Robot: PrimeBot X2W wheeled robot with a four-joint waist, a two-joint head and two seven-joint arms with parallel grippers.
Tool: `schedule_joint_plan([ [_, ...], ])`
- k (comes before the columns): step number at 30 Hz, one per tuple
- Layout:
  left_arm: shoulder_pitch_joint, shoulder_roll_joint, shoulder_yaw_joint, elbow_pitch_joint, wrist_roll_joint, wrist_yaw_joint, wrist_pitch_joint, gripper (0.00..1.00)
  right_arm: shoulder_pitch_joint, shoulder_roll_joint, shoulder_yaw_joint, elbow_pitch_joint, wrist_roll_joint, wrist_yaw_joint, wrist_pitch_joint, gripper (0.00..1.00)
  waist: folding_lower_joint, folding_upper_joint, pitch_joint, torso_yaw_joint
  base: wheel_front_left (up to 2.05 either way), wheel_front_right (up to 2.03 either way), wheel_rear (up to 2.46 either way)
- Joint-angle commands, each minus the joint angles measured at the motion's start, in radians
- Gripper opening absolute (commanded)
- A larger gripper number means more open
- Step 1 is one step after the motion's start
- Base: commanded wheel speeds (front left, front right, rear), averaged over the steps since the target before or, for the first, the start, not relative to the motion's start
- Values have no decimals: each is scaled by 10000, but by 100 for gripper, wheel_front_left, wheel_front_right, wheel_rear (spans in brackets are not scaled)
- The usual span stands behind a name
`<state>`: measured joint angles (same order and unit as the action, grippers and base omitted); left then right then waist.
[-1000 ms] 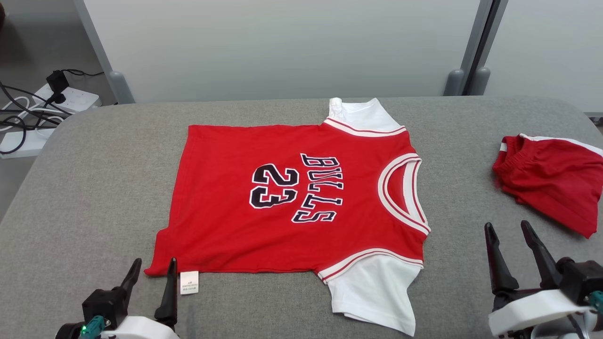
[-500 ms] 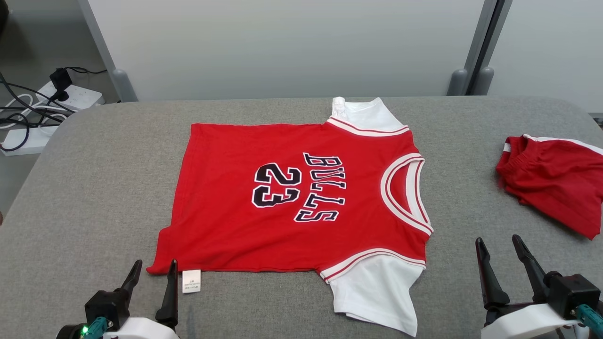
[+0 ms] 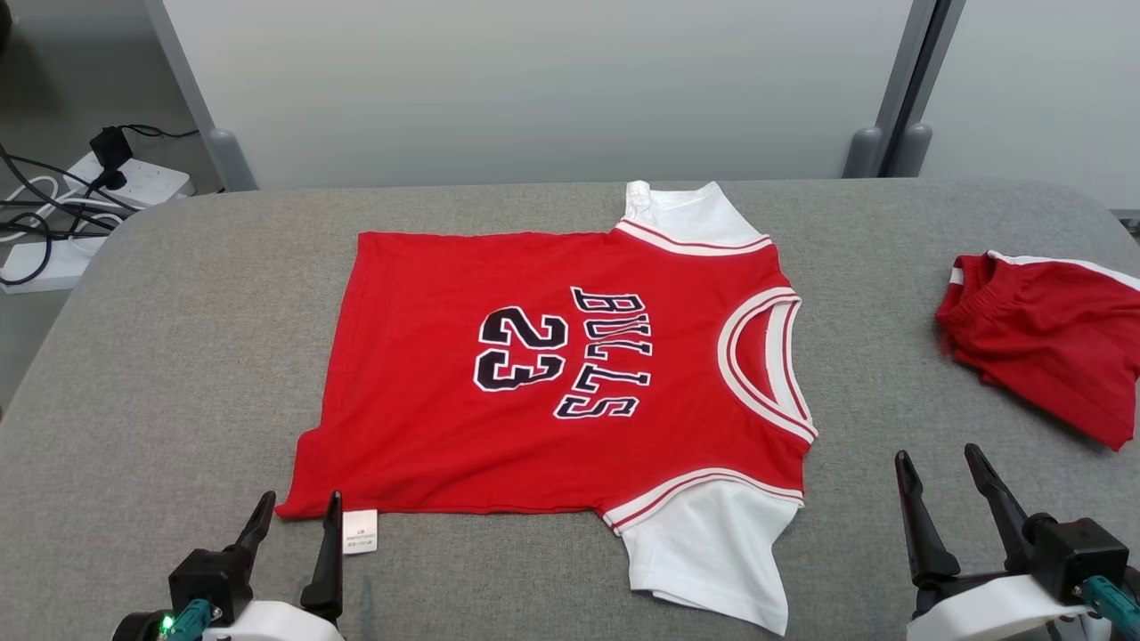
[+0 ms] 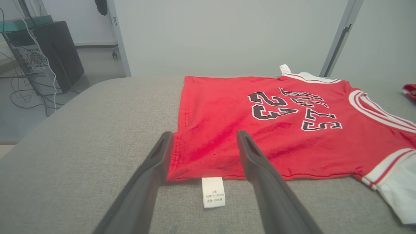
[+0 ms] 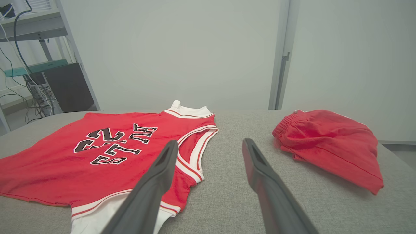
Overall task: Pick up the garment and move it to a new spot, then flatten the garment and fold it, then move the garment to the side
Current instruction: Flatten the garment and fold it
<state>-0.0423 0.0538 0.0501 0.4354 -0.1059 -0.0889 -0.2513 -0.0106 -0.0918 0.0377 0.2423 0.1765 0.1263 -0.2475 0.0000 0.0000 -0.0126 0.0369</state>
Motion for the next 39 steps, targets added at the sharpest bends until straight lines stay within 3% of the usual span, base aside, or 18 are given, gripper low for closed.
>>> schedule_joint_plan([
  [1, -175, 134, 365, -203, 93, -104, -105, 100, -194, -50, 198, -248, -72, 44, -143, 100, 0, 0, -4, 2, 0, 0, 0],
  [6, -149, 109, 434, -127, 145, -145, -105, 100, -137, -76, 344, 11, 13, 44, -143, 100, 0, 0, 25, 41, 0, 0, 0],
  [20, -134, 44, 444, 81, 203, -241, -105, 100, 243, -439, 3042, 1682, 1832, 44, 276, 100, 0, 0, 148, 176, 0, 0, 0],
  [39, -377, -19, 244, 192, 187, -292, -105, 100, -788, -464, 4213, 3554, 3112, 44, 16, 100, 0, 0, 605, 657, 0, 0, 0],
])
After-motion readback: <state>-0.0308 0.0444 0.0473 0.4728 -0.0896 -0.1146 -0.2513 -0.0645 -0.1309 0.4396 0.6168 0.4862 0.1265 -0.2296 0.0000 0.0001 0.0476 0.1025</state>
